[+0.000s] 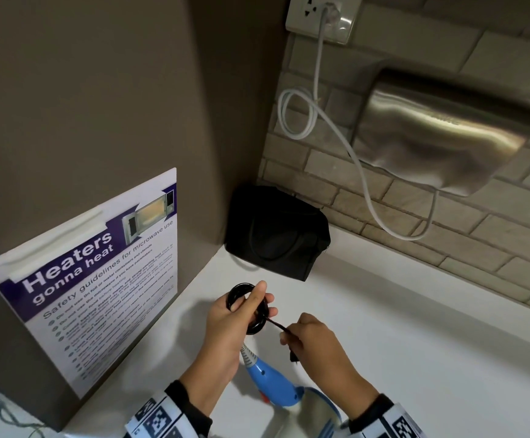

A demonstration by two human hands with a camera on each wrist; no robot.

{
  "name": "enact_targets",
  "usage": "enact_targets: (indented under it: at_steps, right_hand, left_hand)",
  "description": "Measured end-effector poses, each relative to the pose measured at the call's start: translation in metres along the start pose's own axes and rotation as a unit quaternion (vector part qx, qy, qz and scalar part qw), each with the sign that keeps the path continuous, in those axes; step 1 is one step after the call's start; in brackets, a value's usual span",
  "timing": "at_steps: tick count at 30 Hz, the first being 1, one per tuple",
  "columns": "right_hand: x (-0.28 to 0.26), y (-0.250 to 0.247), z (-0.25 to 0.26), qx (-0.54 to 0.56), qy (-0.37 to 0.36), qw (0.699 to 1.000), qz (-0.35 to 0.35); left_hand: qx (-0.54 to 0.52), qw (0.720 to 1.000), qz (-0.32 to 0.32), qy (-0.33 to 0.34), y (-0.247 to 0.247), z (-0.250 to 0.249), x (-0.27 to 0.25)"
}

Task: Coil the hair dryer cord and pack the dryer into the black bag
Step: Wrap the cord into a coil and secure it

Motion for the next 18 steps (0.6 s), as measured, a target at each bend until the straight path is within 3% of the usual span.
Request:
enact_targets:
  at_steps: [2, 5, 8, 12, 18]
  right_hand:
    - [-0.002, -0.001, -0.001, 0.004, 0.005, 1.0, 0.01]
    - [0.0, -0.012, -0.003, 0.041, 0.009, 0.998, -0.038]
    - [-0.002, -0.021, -0.003, 0.201, 0.031, 0.977, -0.066]
    - [-0.004, -0.012, 0.001, 0.513, 0.099, 0.853, -0.01]
    - [-0.004, 0.009, 0.013, 0.711, 0.134, 0.688, 0.055]
  left_hand:
    - [0.002, 1.0, 0.0, -0.006, -0.003, 0.0, 0.002]
    - [0.01, 0.999, 0.03, -0.009, 0.003, -0.001, 0.001]
    - [0.012, 0.999, 0.042, -0.011, 0.004, 0.0, 0.001]
    - [0.017, 0.999, 0.049, -0.013, 0.007, 0.0, 0.0]
    - [0.005, 0.999, 0.037, -0.023, 0.005, 0.007, -0.002]
Point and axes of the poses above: each hand's wrist, its own x-axis towards the middle knuckle, its own y-axis out of the palm, z = x × y, the point moved 8 cm from there along x, towards the middle knuckle, and after that the axes turned 5 degrees about y, right-handed, at the moved point
